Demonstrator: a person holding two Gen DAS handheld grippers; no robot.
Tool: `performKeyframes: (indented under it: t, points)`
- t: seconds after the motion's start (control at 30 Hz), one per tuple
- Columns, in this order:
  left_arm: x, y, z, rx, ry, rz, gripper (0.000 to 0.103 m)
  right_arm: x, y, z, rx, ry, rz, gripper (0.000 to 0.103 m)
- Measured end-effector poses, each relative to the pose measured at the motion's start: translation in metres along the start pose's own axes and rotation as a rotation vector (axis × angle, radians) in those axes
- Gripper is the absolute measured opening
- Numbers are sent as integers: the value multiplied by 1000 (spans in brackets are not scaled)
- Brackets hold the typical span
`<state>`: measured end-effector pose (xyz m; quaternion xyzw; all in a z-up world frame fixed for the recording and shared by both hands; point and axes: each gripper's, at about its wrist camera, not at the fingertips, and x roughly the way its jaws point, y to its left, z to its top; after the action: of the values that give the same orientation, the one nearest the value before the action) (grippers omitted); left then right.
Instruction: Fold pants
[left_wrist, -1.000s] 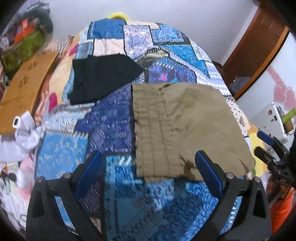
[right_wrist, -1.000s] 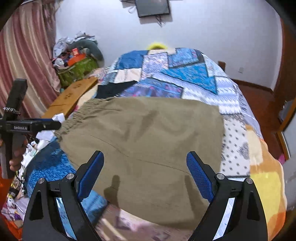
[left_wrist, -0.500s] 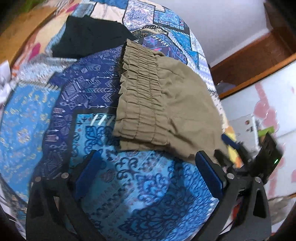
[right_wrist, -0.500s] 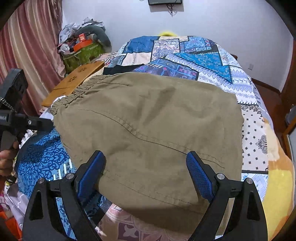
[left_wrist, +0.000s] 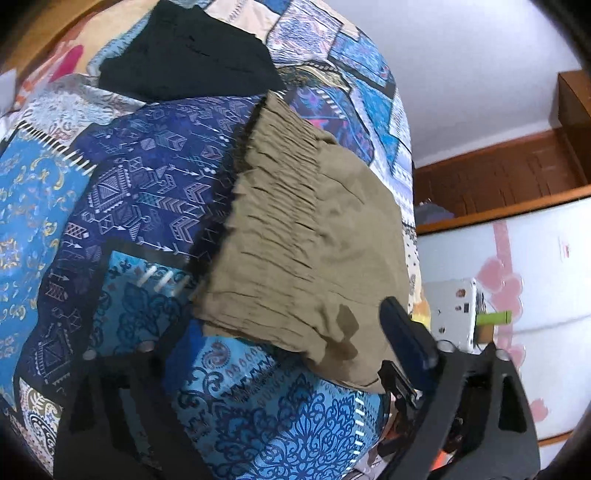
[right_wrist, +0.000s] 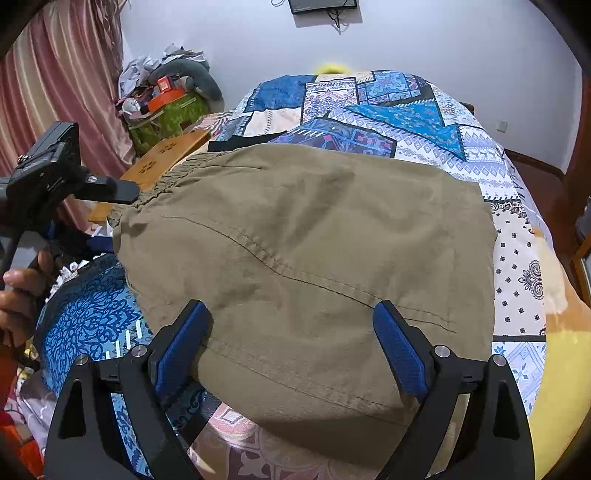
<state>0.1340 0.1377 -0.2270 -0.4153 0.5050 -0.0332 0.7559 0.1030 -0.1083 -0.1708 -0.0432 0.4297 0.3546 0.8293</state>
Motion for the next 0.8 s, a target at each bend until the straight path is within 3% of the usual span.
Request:
performKeyframes:
  t: [0.1,0.23,0.5,0.53,0.57,0.6,0.8]
  points:
    - [-3,6,-4,-29,20,-30,89,0,-1,0,1,-3,5,90]
    - [-6,5,-19,4,32,-54,90,0,0,0,2,-4,5,90]
    - [13,-8,3,2,-18,8,90,1,-1,0,1,-5,8,91]
    - [14,-11,5,14,-36,43,81,0,-1,0,3,-5,8,91]
    - [14,-14,6,31,-55,94,60,0,-2,0,4,-7,10,91]
    - [14,-17,7,52,-80,157,49,1,-2,0,6,-8,12,91]
    - [-6,-42,-8,278,-261,347,33,-11,-7,-2,36,-31,-9,88]
